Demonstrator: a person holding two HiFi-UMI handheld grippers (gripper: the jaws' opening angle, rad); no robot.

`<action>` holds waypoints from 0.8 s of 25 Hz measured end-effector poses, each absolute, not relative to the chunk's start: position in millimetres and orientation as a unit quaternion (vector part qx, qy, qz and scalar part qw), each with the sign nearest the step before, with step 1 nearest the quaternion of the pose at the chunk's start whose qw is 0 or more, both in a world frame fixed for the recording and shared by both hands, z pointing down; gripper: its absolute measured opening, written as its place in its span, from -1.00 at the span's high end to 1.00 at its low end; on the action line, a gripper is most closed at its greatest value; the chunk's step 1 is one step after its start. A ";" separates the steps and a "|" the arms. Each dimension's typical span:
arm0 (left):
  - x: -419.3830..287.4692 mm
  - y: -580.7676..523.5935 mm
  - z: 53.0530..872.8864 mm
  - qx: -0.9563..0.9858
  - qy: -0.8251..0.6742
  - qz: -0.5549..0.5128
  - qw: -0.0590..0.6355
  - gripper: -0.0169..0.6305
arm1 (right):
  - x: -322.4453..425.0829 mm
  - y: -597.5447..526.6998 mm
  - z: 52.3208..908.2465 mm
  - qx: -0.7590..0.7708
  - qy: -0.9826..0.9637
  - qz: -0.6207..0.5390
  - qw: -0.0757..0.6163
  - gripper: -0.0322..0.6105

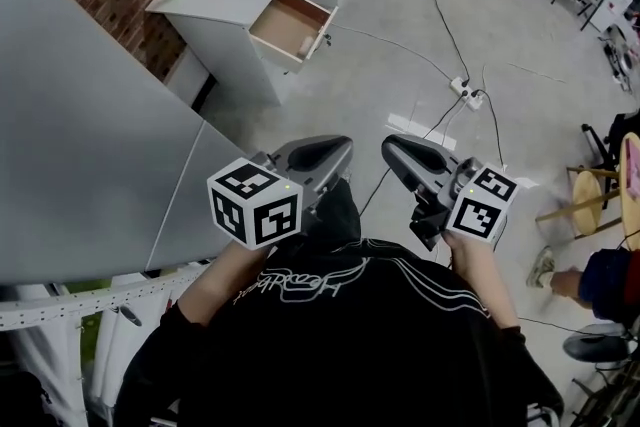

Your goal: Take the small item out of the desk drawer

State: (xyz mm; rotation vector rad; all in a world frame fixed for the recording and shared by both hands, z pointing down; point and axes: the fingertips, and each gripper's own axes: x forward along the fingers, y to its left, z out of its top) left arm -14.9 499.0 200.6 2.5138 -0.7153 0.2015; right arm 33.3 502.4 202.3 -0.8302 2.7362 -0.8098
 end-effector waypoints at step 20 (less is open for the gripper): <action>-10.6 86.6 289.0 0.900 -0.270 0.115 0.323 0.87 | 22.4 91.8 286.0 -0.285 0.888 -0.358 0.031 0.72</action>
